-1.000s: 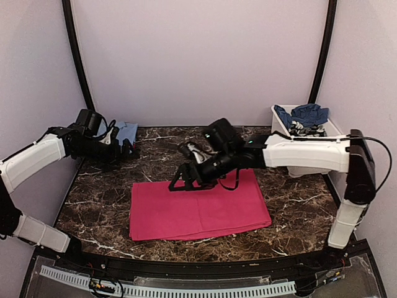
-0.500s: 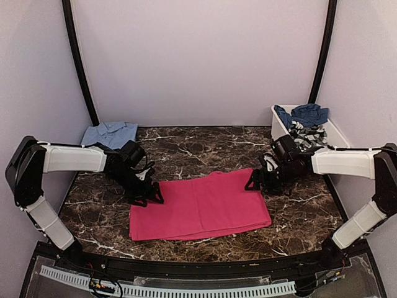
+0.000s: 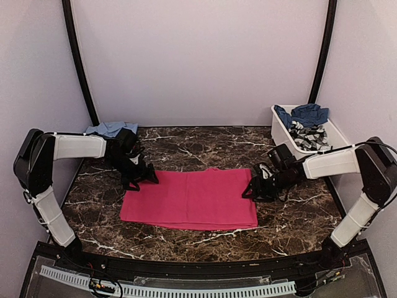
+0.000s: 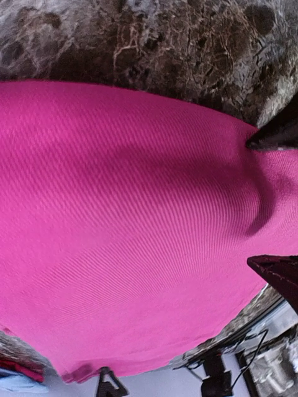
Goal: Fold and stack the mixed laundry pile
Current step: Pick up the 1/2-rectangle-folded trousers from the center of the board.
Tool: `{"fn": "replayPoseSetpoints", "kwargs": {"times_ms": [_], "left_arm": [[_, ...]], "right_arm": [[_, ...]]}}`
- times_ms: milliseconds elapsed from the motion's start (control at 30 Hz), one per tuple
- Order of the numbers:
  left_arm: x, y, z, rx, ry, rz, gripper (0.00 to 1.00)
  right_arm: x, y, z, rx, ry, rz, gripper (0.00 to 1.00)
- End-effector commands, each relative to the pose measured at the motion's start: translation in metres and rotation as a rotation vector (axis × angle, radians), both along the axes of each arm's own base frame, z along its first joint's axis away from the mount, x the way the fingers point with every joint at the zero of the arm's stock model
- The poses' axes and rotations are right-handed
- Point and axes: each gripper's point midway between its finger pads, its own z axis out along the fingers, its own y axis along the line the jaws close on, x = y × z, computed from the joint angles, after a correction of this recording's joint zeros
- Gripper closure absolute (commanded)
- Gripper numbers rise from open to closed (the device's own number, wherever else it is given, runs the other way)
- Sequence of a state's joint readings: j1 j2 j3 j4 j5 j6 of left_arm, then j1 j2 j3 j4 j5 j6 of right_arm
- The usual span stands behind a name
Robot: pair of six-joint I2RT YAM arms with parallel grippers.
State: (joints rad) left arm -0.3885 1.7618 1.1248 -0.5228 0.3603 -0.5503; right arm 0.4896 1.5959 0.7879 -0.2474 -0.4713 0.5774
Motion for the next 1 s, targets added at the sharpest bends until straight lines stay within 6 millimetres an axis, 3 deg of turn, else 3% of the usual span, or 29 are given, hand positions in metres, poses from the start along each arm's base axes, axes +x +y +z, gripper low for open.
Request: {"fn": "replayPoseSetpoints", "kwargs": {"times_ms": [0,100,133,167,300,333,367,400,433,533,800,967], "left_arm": [[-0.017,0.018,0.026,0.023,-0.042,0.054,0.07],[-0.024,0.025,0.032,0.034,-0.056,0.063,0.05],[-0.025,0.029,0.031,0.044,-0.054,0.068,0.05],[-0.024,0.030,0.033,0.046,-0.058,0.071,0.05],[-0.022,0.038,0.034,0.067,-0.058,0.091,0.04],[-0.021,0.039,0.035,0.065,-0.059,0.094,0.04],[-0.020,0.039,0.037,0.062,-0.064,0.095,0.04],[-0.020,0.037,0.038,0.055,-0.065,0.093,0.04],[-0.019,0.036,0.040,0.047,-0.069,0.091,0.04],[-0.015,0.033,0.045,0.034,-0.091,0.075,0.04],[-0.011,0.034,0.051,0.049,-0.112,0.050,0.04],[-0.012,0.036,0.050,0.057,-0.113,0.053,0.03]], "right_arm": [[-0.003,0.012,0.003,0.107,-0.001,0.024,0.58],[0.001,0.019,0.028,0.165,-0.054,0.035,0.89],[0.004,0.022,0.042,0.190,-0.086,0.040,0.98],[0.006,0.024,0.058,0.211,-0.119,0.040,1.00],[0.012,0.026,0.110,0.242,-0.194,0.039,1.00],[0.013,0.022,0.112,0.210,-0.189,0.025,0.73],[0.014,0.016,0.110,0.167,-0.185,0.010,0.53],[0.016,0.008,0.103,0.112,-0.185,-0.015,0.43],[0.017,0.001,0.095,0.075,-0.179,-0.032,0.41],[0.013,-0.015,0.065,0.022,-0.116,-0.068,0.43],[0.006,-0.029,0.011,-0.030,-0.028,-0.074,0.42],[0.001,-0.026,-0.021,-0.026,0.038,-0.056,0.47]]}}
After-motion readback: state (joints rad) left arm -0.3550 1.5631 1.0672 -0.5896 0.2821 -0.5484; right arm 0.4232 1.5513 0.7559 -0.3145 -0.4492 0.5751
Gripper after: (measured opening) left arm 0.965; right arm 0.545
